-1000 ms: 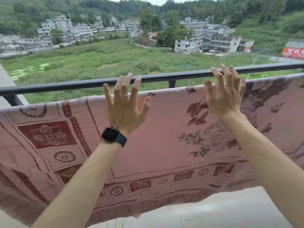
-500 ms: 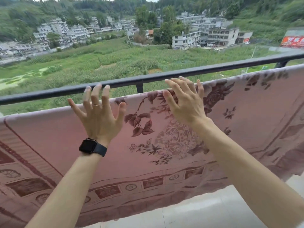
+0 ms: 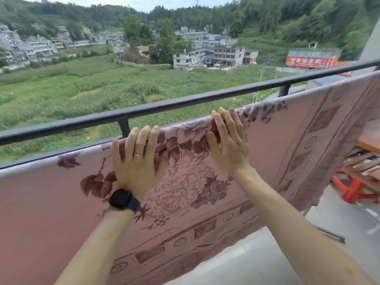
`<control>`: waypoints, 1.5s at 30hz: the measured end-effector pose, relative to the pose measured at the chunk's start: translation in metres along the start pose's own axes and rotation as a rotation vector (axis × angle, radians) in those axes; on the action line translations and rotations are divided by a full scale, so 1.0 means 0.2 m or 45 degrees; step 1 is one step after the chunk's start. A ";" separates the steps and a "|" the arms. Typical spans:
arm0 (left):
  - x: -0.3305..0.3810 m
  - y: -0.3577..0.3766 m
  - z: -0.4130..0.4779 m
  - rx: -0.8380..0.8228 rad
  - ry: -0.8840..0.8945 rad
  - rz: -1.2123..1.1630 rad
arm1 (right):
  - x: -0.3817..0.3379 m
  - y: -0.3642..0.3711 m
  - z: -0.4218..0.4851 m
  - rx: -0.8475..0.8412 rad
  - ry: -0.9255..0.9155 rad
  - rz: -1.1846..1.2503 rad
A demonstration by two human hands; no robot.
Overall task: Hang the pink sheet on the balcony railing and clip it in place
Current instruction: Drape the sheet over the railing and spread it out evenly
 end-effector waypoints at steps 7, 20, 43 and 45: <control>0.28 -0.05 0.31 -0.297 -0.152 -0.120 | 0.44 -0.16 0.40 -0.150 0.180 -0.096; 0.71 0.13 0.40 -0.279 -0.208 0.080 | 0.87 -0.19 0.37 -0.272 -0.105 0.048; 0.90 0.19 0.52 -0.312 -0.205 -0.002 | 1.44 -0.25 0.56 -0.260 0.105 0.028; 0.91 0.17 0.52 -0.350 -0.211 -0.036 | 1.39 -0.27 0.53 -0.251 0.149 0.063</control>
Point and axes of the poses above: each hand's wrist, its own z-axis towards the middle knuckle, its own y-axis out of the palm, x = y × z, the point moved 5 cm from there along z, towards the middle knuckle, and after that the axes turned 10 degrees about y, right-handed, at the moved point
